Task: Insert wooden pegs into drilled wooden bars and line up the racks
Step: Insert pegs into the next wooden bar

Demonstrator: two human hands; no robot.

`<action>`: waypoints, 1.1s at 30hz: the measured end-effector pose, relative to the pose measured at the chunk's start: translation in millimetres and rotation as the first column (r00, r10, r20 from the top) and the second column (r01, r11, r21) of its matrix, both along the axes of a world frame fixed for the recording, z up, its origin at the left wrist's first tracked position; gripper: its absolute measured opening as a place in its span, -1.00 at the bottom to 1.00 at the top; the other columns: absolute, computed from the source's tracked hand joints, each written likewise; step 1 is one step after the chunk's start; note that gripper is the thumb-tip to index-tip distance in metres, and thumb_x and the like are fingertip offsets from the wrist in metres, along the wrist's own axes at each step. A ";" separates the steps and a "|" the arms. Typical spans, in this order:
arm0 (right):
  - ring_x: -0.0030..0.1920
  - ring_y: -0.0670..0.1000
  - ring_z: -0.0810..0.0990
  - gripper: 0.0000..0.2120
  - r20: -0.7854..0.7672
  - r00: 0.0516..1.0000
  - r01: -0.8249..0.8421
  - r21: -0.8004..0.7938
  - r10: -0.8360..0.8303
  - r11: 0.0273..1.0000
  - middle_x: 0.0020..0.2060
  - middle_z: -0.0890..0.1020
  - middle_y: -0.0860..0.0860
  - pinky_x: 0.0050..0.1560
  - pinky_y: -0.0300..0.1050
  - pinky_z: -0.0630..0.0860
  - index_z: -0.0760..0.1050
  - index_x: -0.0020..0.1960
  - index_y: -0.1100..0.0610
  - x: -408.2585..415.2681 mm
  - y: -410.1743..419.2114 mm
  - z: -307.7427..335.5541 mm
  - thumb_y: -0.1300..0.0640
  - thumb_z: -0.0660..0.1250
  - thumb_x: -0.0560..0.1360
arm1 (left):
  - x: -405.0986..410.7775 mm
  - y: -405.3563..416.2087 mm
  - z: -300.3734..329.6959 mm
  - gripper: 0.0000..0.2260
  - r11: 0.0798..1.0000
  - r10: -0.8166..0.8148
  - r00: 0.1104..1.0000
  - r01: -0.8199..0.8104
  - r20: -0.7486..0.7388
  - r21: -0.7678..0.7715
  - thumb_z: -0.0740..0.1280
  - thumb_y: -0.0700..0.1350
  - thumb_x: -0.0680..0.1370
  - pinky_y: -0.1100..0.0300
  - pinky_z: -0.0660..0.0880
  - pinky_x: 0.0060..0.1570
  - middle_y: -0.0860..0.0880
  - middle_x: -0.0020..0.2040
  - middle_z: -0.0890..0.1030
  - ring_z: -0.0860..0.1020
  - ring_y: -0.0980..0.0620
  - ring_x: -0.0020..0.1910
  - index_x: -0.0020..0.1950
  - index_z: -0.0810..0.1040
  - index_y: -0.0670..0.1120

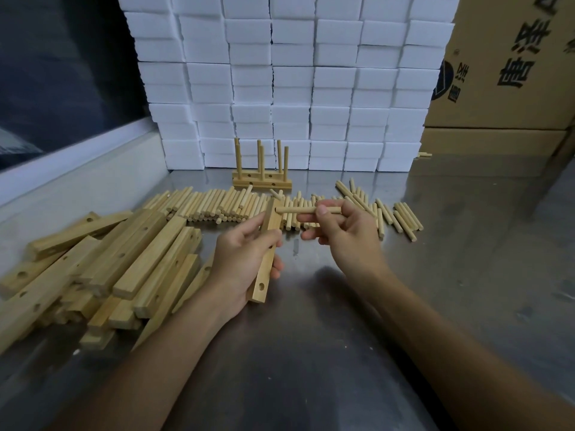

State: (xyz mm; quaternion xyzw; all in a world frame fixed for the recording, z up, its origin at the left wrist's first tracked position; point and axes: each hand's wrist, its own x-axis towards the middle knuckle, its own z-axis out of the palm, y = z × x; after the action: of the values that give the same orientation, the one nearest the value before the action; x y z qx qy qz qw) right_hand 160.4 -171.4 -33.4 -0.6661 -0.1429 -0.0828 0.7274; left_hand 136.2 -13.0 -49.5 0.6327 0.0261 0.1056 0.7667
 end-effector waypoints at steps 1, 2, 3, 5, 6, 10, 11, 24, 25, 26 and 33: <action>-0.30 -0.05 0.69 -0.89 0.040 0.999 0.016 -0.019 -0.015 1.000 -0.15 0.73 0.12 -0.26 -0.30 0.56 0.50 0.11 0.27 0.0 0.2 -0.4 0.26 0.24 0.63 | 0.0 0.2 -0.7 -0.68 1.000 0.007 1.000 -0.007 0.005 0.005 0.41 -0.27 0.53 0.20 0.45 -0.55 0.00 -0.32 0.63 0.51 -0.01 -0.49 0.06 0.62 0.18; -0.28 -0.03 0.70 -0.90 0.090 0.995 0.041 -0.054 -0.036 0.998 -0.16 0.72 0.11 -0.23 -0.29 0.58 0.52 0.09 0.26 0.3 0.1 -0.7 0.28 0.26 0.62 | 0.1 0.4 -1.5 -0.67 1.000 0.016 1.000 -0.016 0.010 0.015 0.42 -0.26 0.52 0.21 0.44 -0.55 0.00 -0.33 0.63 0.51 0.01 -0.49 0.09 0.62 0.18; -0.25 -0.02 0.71 -0.92 0.148 0.987 0.072 -0.099 -0.057 0.993 -0.17 0.72 0.10 -0.20 -0.26 0.60 0.53 0.07 0.25 0.9 -0.4 -1.2 0.30 0.29 0.60 | 0.2 0.7 -2.2 -0.65 0.999 0.025 1.000 -0.025 0.013 0.031 0.43 -0.26 0.52 0.22 0.44 -0.55 -0.01 -0.34 0.63 0.51 0.01 -0.48 0.14 0.61 0.18; -0.23 -0.05 0.71 -0.93 0.259 0.962 0.132 -0.181 -0.082 0.975 -0.20 0.71 0.04 -0.17 -0.24 0.62 0.55 0.02 0.18 2.1 -2.7 -2.3 0.30 0.34 0.58 | 0.3 1.0 -3.8 -0.63 0.997 0.035 0.999 -0.036 0.017 0.069 0.43 -0.24 0.52 0.22 0.43 -0.53 -0.06 -0.39 0.60 0.49 0.00 -0.48 0.22 0.60 0.14; -0.23 -0.07 0.71 -0.92 0.307 0.947 0.167 -0.220 -0.094 0.961 -0.21 0.71 0.01 -0.18 -0.25 0.61 0.56 0.00 0.14 2.6 -4.1 -2.5 0.29 0.37 0.57 | 0.4 1.4 -4.4 -0.62 0.996 0.035 0.999 -0.036 0.017 0.082 0.43 -0.24 0.52 0.21 0.42 -0.53 -0.07 -0.42 0.58 0.47 -0.01 -0.49 0.27 0.58 0.10; -0.27 -0.09 0.66 -0.94 0.497 0.857 0.354 -0.374 -0.137 0.857 -0.29 0.68 -0.05 -0.22 -0.17 0.60 0.63 0.01 0.15 5.7 -10.4 -2.6 0.21 0.43 0.54 | 1.2 2.5 -6.2 -0.56 0.987 0.026 1.000 -0.026 0.001 0.157 0.39 -0.24 0.54 0.22 0.39 -0.53 -0.08 -0.50 0.51 0.41 0.01 -0.54 0.42 0.49 -0.03; -0.29 -0.09 0.64 -0.93 0.528 0.839 0.380 -0.390 -0.135 0.839 -0.31 0.67 -0.06 -0.24 -0.16 0.59 0.64 0.00 0.17 6.1 -11.4 -2.4 0.20 0.43 0.54 | 1.0 2.4 -6.2 -0.54 0.984 0.025 1.000 -0.024 -0.003 0.176 0.39 -0.24 0.54 0.23 0.39 -0.53 -0.08 -0.51 0.51 0.41 0.01 -0.55 0.44 0.47 -0.05; -0.36 0.00 0.45 -0.75 0.637 0.769 0.490 -0.645 0.058 0.586 -0.37 0.50 -0.03 -0.27 0.05 0.50 0.59 -0.18 0.22 8.0 -17.4 0.4 0.12 0.32 0.62 | 1.7 2.1 -7.7 -0.54 0.958 0.073 0.997 -0.071 0.004 0.279 0.39 -0.22 0.53 0.22 0.41 -0.50 -0.08 -0.52 0.52 0.41 0.03 -0.55 0.43 0.49 0.00; -0.35 0.03 0.46 -0.75 0.640 0.766 0.495 -0.645 0.059 0.582 -0.36 0.52 0.01 -0.27 0.06 0.49 0.59 -0.17 0.22 8.8 -17.6 0.5 0.13 0.30 0.62 | 1.9 2.3 -7.8 -0.55 0.957 0.079 0.997 -0.077 0.003 0.278 0.40 -0.22 0.53 0.23 0.41 -0.51 -0.08 -0.52 0.52 0.42 0.03 -0.56 0.42 0.50 0.00; -0.34 0.05 0.48 -0.75 0.638 0.768 0.491 -0.645 0.060 0.585 -0.35 0.55 0.04 -0.26 0.05 0.49 0.60 -0.15 0.23 9.6 -18.0 0.8 0.13 0.29 0.63 | 1.9 2.8 -7.8 -0.55 0.957 0.083 0.997 -0.082 0.006 0.279 0.40 -0.21 0.53 0.23 0.42 -0.51 -0.08 -0.52 0.52 0.42 0.03 -0.56 0.41 0.50 0.01; -0.44 -0.10 0.42 -0.72 0.450 0.893 0.329 -0.661 0.005 0.675 -0.48 0.46 -0.13 -0.34 -0.18 0.37 0.64 -0.12 0.23 12.6 -19.2 0.4 0.11 0.26 0.64 | -1.1 2.3 -7.7 -0.54 0.930 0.081 0.995 -0.097 0.062 0.353 0.36 -0.25 0.52 0.24 0.40 -0.53 -0.07 -0.53 0.51 0.38 0.05 -0.58 0.39 0.51 0.06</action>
State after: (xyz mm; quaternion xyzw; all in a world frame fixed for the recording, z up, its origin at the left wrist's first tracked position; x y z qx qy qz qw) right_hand 173.0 -190.6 -33.0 -0.8739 -0.2538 -0.2253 0.3480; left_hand 135.1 -10.7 -57.1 0.7566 0.0175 0.1578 0.6343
